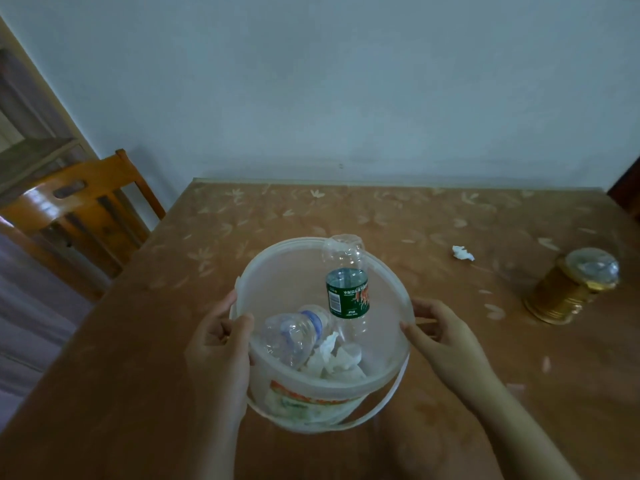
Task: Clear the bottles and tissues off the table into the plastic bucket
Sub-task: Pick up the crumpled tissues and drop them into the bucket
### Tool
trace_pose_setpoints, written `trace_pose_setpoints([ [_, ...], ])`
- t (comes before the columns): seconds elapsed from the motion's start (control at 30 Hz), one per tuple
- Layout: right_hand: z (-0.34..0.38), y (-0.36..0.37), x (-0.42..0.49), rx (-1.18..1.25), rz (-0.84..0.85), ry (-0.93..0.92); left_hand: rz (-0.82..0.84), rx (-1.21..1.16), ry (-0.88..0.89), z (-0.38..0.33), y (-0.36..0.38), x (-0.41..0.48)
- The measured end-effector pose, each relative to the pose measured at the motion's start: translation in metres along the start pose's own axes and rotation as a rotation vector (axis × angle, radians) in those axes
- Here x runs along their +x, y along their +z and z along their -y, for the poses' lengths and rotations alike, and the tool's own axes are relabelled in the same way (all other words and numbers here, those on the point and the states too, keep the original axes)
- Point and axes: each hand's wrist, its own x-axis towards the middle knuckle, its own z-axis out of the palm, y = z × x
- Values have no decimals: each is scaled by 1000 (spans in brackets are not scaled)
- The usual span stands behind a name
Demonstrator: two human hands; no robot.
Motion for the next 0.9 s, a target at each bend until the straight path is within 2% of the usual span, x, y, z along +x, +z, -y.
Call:
trace_pose_setpoints([
  [0.17, -6, -12, -17, -5, -53, 17, 90, -8, -57, 5, 9, -9],
  [0.47, -27, -55, -17, 144, -99, 70, 111, -3, -62, 1, 53, -39],
  [0.67, -61, -109, 9, 245, -51, 81, 99, 21, -10, -1, 108, -73],
  [0.9, -96, -176, 47, 223, 59, 23, -7, 30, -16, -2, 170, -114],
])
